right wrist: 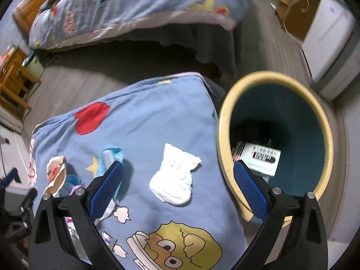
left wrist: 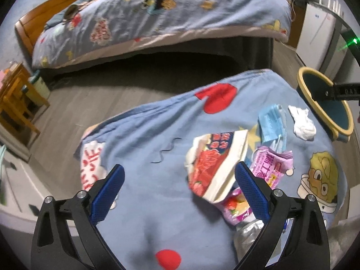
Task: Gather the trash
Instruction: 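Move both open grippers back over the cushion toward the snack bag and tissue, then grasp the red-white snack bag with the left gripper while the right gripper grasps the white tissue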
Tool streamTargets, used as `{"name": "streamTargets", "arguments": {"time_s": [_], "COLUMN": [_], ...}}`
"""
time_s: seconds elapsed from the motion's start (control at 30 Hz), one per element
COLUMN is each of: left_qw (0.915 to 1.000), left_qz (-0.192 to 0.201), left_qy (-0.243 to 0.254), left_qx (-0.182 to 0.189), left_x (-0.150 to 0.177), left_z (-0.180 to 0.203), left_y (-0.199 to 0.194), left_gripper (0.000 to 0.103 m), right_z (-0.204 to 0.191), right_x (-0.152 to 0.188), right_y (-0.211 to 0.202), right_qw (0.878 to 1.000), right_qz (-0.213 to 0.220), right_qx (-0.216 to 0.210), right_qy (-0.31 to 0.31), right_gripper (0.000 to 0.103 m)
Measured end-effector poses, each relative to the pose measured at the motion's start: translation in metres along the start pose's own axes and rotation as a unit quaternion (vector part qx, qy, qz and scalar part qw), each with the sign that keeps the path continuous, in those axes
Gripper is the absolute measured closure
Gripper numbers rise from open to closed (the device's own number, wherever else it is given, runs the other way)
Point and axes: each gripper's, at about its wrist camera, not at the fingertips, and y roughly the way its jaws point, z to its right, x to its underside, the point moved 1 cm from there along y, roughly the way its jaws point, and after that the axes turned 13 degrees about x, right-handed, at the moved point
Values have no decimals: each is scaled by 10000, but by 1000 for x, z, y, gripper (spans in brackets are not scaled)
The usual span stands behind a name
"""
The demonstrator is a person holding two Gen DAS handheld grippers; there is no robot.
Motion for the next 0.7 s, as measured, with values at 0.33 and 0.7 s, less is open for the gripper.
{"name": "streamTargets", "arguments": {"time_s": [0.33,0.7], "left_qw": [9989,9977], "left_qz": [-250,-517], "left_qy": [127,199], "left_qx": [380,397], "left_x": [-1,3], "left_z": [18,19], "left_y": [19,28], "left_gripper": [35,68], "right_z": [-7,-28], "right_x": [7,22], "right_y": [32,54], "right_qw": [9980,9947], "right_qz": [-514,-913], "right_qx": [-351,-222], "right_qy": [93,-422], "right_gripper": [27,56]}}
